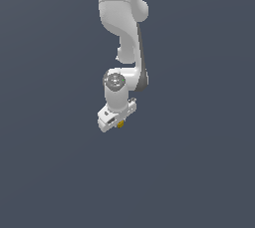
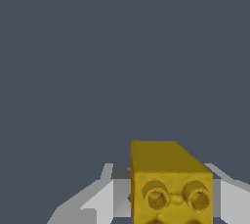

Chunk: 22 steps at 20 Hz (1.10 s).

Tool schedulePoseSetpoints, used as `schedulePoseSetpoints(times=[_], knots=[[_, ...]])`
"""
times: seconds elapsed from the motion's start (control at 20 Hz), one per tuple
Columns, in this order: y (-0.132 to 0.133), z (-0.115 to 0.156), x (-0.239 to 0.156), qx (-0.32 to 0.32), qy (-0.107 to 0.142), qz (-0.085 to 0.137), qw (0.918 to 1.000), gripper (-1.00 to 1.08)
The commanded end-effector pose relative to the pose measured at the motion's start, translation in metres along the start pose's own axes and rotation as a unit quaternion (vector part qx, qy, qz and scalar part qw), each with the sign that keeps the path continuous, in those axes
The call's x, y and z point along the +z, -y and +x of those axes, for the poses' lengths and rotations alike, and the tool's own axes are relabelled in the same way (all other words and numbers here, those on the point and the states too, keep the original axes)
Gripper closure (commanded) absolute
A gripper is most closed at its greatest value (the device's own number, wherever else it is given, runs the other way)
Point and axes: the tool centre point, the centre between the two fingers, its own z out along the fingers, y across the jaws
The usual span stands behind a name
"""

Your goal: Pick up the object and move it to a goal position.

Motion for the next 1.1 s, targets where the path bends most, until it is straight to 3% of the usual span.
schedulePoseSetpoints(times=[0.0,0.45,1.05], knots=[[-0.002,0.001,-0.001,0.0,0.0,0.0,1.0,1.08],[-0.03,0.01,-0.007,0.0,0.0,0.0,1.0,1.08],[-0.096,0.032,-0.023,0.0,0.0,0.0,1.0,1.08]])
